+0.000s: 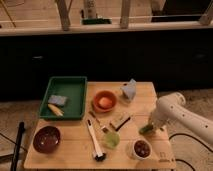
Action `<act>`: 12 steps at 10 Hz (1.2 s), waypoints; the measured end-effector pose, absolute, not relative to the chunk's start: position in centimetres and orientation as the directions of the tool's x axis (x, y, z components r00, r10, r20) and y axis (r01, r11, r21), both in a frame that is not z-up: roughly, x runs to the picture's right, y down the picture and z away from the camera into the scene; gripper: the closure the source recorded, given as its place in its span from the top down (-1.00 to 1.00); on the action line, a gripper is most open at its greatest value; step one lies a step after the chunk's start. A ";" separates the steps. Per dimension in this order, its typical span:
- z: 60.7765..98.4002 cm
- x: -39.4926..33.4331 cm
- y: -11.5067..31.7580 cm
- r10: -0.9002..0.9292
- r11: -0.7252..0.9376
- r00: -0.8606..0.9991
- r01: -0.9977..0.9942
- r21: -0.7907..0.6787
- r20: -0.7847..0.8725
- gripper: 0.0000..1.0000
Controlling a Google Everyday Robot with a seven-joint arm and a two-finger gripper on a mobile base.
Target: Place pepper in purple bowl
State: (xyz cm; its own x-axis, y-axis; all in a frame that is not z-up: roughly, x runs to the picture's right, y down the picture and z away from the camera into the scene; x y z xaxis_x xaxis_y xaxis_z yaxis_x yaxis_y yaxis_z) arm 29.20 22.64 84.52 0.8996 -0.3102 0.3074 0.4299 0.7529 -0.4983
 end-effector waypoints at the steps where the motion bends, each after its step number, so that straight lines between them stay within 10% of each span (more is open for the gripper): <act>1: 84.6 29.1 22.6 -0.311 0.752 0.899 0.431 -0.498 0.308 -0.94; 12: 78.9 28.0 17.9 -0.404 0.744 0.858 0.510 -0.432 0.317 -1.00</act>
State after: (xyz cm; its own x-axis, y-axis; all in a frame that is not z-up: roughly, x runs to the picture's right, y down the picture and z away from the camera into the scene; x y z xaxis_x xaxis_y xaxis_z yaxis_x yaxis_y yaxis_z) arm 27.99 17.95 78.93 0.8581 -0.4041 0.3170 0.5099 0.7439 -0.4321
